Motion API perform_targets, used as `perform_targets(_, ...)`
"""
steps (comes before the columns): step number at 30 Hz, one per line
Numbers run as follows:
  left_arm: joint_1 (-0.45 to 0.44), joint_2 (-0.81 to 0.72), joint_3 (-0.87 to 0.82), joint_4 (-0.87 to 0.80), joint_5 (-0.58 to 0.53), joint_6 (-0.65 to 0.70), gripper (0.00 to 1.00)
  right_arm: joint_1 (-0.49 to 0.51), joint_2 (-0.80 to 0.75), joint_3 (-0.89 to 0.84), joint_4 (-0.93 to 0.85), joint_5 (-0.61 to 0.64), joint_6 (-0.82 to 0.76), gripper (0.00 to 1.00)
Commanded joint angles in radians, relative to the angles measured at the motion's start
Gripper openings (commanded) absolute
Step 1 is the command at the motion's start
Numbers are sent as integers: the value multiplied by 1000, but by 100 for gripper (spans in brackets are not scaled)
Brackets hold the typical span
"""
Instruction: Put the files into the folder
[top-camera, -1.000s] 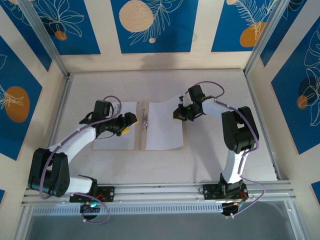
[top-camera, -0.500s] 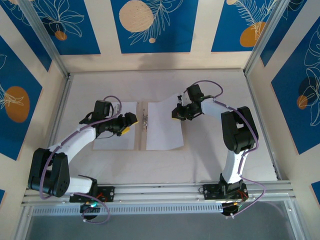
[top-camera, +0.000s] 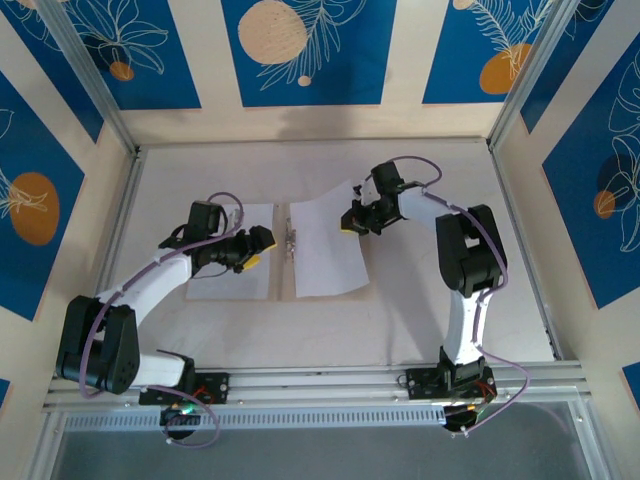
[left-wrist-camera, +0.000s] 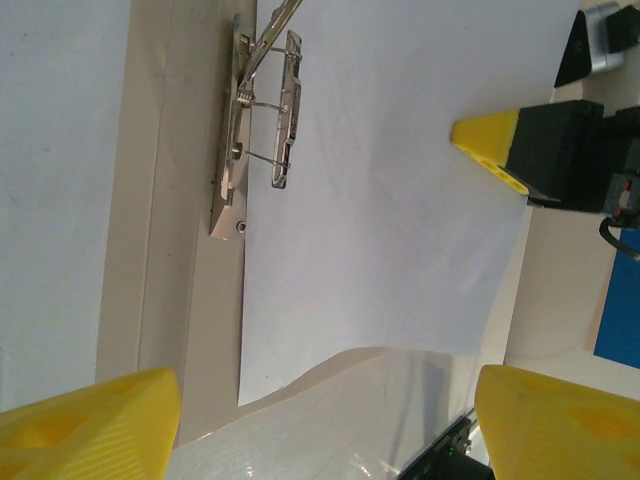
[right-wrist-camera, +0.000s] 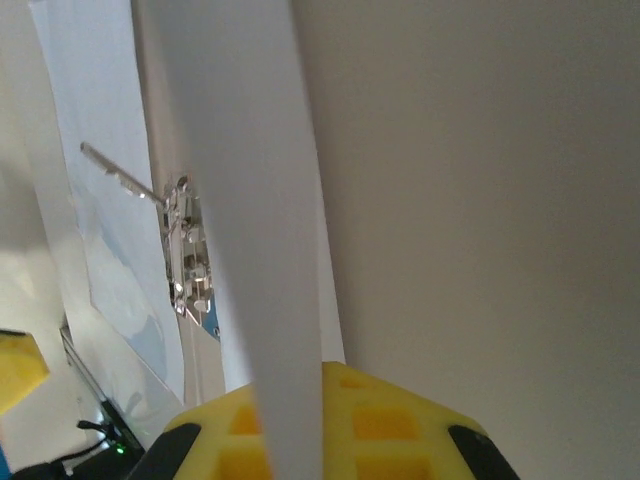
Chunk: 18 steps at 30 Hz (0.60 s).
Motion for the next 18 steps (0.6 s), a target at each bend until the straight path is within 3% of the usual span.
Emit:
perform_targets(1,16,11,-14,-2,28,12,77,-20,32,45,-113,-60,42,2)
perform_targets(18,16,11,-9,6,32,1,78,-59,38,116,-182,-145,88,3)
